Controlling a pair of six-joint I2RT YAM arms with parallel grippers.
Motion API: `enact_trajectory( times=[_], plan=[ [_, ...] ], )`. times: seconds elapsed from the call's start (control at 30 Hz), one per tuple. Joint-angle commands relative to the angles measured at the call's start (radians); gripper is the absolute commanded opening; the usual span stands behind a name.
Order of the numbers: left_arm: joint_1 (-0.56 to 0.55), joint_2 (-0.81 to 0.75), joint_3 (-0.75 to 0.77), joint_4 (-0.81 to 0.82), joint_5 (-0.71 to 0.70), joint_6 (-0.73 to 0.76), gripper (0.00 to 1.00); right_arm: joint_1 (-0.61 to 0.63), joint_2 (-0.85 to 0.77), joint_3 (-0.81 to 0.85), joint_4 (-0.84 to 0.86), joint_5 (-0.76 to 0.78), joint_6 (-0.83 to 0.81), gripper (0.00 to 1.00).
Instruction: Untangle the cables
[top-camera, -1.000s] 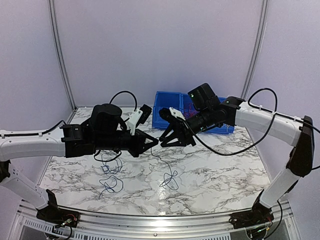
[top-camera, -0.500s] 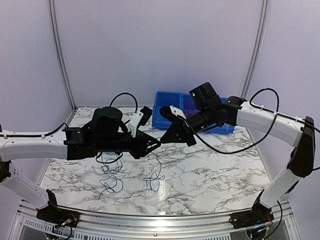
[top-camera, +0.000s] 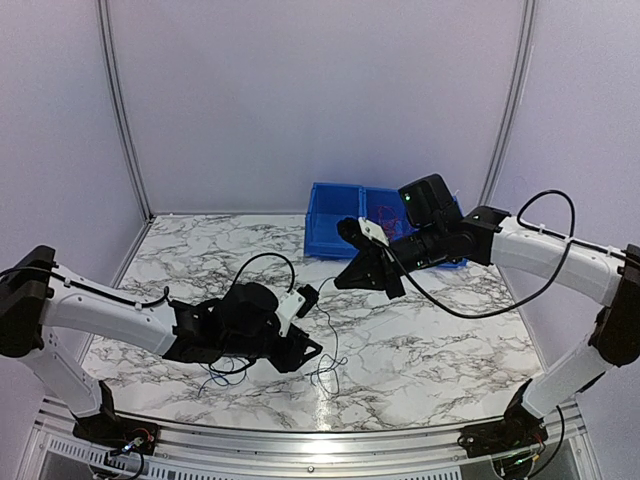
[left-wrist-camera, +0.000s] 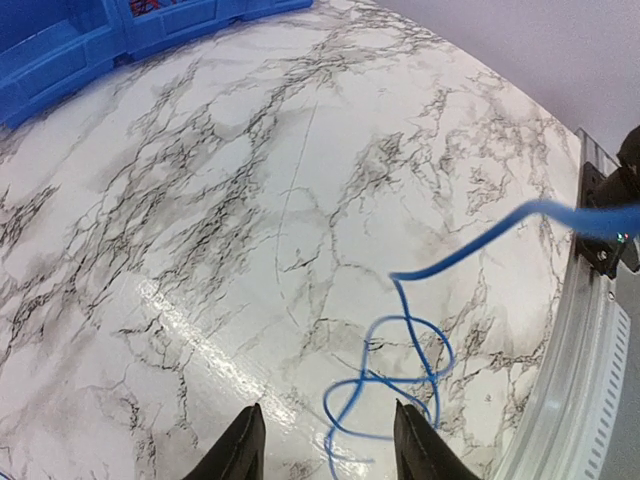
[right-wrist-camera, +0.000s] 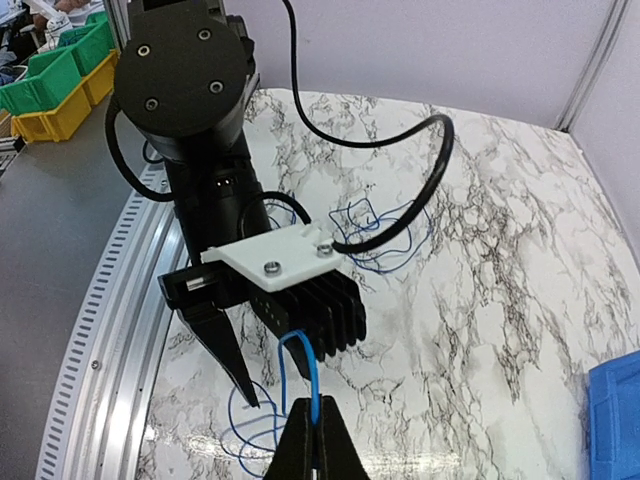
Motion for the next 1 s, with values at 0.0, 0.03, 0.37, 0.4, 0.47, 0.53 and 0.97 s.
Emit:
enact_trajectory(
  times=[0.0,0.03,0.37,0.4,0.47,0.53,0.97],
  plan=[
    [-0.003,0.052,-0.022,0.081,-0.12,-0.103,0.46,-0.031,-0.039,-0.042,0.069,-0.008,0.012,0.0],
    [-0.003,0.068,-0.023,0.082,-0.145,-0.127,0.45,-0.035,-0.041,-0.052,0.074,-0.015,0.012,0.0],
    [-0.002,0.227,0.036,0.13,0.014,-0.194,0.38,-0.058,-0.053,-0.123,0.117,-0.034,0.015,0.0],
    [-0.002,0.241,0.044,0.13,0.023,-0.197,0.38,-0.059,-0.051,-0.129,0.117,-0.032,0.011,0.0],
    [-0.002,0.264,0.057,0.132,0.063,-0.199,0.39,-0.06,-0.051,-0.136,0.122,-0.03,0.01,0.0],
    [-0.002,0.285,0.066,0.134,0.068,-0.206,0.39,-0.061,-0.053,-0.143,0.125,-0.032,0.01,0.0],
    [0.003,0.399,0.152,0.148,0.033,-0.265,0.36,-0.063,-0.097,-0.05,0.073,-0.063,0.032,0.0]
  ],
)
